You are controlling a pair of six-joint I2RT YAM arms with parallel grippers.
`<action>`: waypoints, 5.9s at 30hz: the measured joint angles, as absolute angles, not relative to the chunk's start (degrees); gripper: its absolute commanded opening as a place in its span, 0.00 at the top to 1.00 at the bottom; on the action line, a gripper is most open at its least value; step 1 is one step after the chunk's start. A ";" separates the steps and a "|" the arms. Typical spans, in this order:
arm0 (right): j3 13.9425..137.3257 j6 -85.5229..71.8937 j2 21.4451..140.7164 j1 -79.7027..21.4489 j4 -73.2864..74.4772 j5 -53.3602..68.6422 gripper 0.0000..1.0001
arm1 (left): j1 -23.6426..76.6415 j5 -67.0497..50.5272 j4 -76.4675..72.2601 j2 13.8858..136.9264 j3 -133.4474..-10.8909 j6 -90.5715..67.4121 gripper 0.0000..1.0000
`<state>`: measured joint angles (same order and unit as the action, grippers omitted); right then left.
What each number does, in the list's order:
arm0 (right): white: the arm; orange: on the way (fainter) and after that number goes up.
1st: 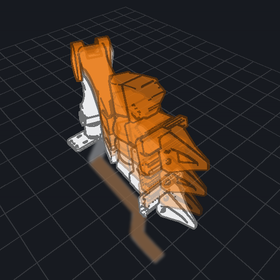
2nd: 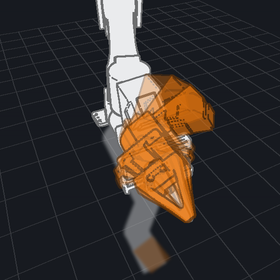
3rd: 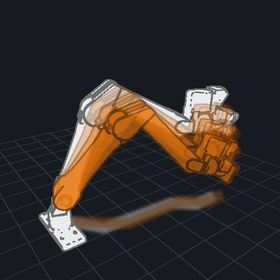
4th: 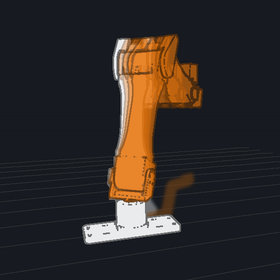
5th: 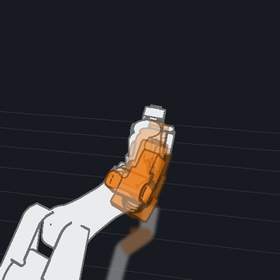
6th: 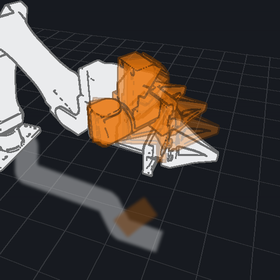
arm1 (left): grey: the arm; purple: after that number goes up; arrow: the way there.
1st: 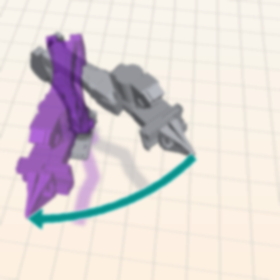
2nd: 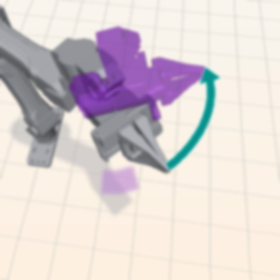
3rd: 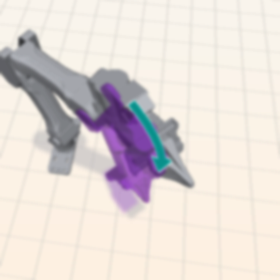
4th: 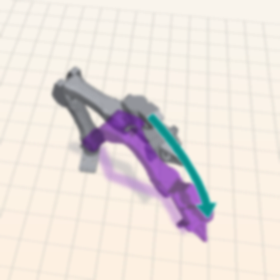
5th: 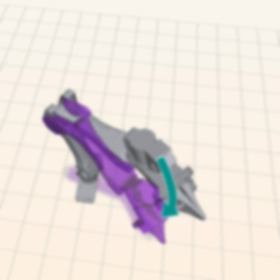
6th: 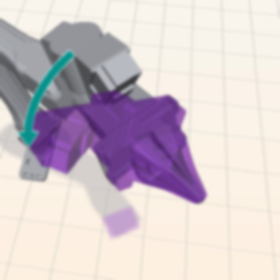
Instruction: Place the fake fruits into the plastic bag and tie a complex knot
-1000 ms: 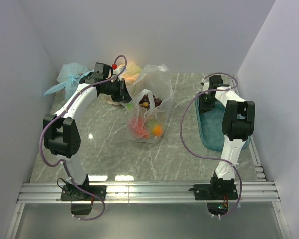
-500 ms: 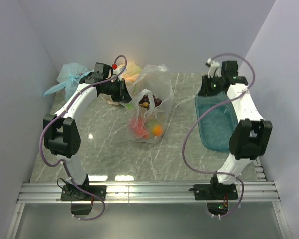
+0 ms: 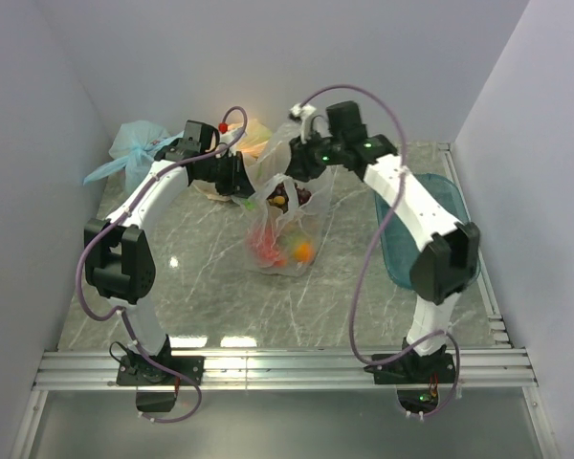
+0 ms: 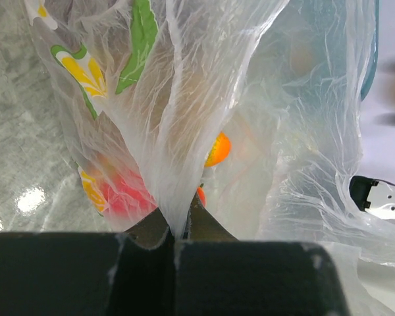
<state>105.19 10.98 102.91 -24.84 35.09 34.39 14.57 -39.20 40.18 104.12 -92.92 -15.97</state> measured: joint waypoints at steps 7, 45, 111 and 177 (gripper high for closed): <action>106.89 13.15 111.44 -27.88 38.81 29.54 0.28 | 14.61 -39.13 40.36 104.09 -93.23 -14.85 0.97; 108.88 15.00 112.42 -15.14 20.23 38.04 0.57 | 14.61 -44.86 46.19 109.49 -99.15 2.04 0.78; 89.21 0.45 83.88 -11.40 29.47 41.19 0.16 | 11.18 -53.63 4.75 71.64 -68.14 16.80 0.01; 81.38 4.67 83.55 -10.04 12.75 55.33 1.00 | 14.41 -54.11 7.60 76.47 -68.82 4.19 0.99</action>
